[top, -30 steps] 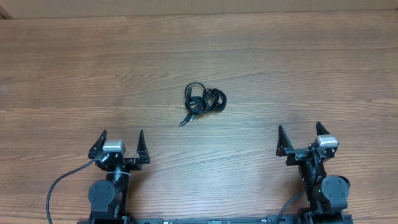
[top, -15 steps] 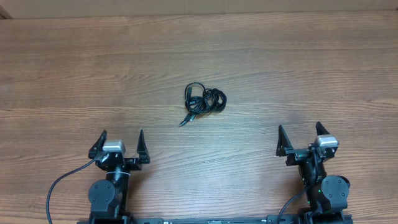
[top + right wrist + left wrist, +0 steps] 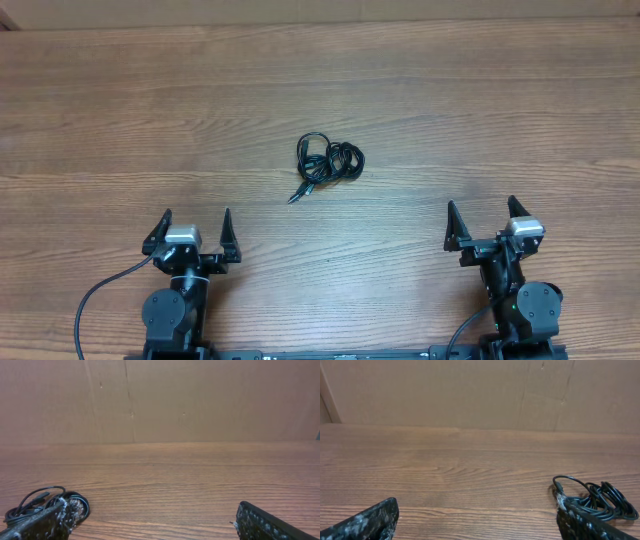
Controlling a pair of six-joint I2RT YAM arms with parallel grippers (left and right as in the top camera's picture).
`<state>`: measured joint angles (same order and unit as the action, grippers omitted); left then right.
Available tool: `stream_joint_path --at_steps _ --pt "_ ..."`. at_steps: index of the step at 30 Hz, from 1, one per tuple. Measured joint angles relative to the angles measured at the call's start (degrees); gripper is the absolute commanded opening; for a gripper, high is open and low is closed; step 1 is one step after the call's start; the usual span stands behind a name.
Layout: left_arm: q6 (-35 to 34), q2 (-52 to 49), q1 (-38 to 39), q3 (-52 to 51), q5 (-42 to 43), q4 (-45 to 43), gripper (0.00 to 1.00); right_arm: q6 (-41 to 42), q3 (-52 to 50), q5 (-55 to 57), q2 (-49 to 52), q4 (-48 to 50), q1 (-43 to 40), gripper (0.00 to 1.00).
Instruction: Untangle cables
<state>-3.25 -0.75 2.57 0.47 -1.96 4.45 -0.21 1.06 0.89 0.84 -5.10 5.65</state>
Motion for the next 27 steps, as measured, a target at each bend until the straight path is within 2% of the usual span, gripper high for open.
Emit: stream_joint_path --at_steps 17,27 --pt "-1.1 0.0 0.0 0.2 3.3 0.5 1.0 0.0 0.0 0.0 0.0 0.0 0.0 1.0" --pt "-1.2 0.0 0.0 8.7 4.3 16.7 1.0 0.0 0.0 0.0 0.0 0.0 0.0 1.0"
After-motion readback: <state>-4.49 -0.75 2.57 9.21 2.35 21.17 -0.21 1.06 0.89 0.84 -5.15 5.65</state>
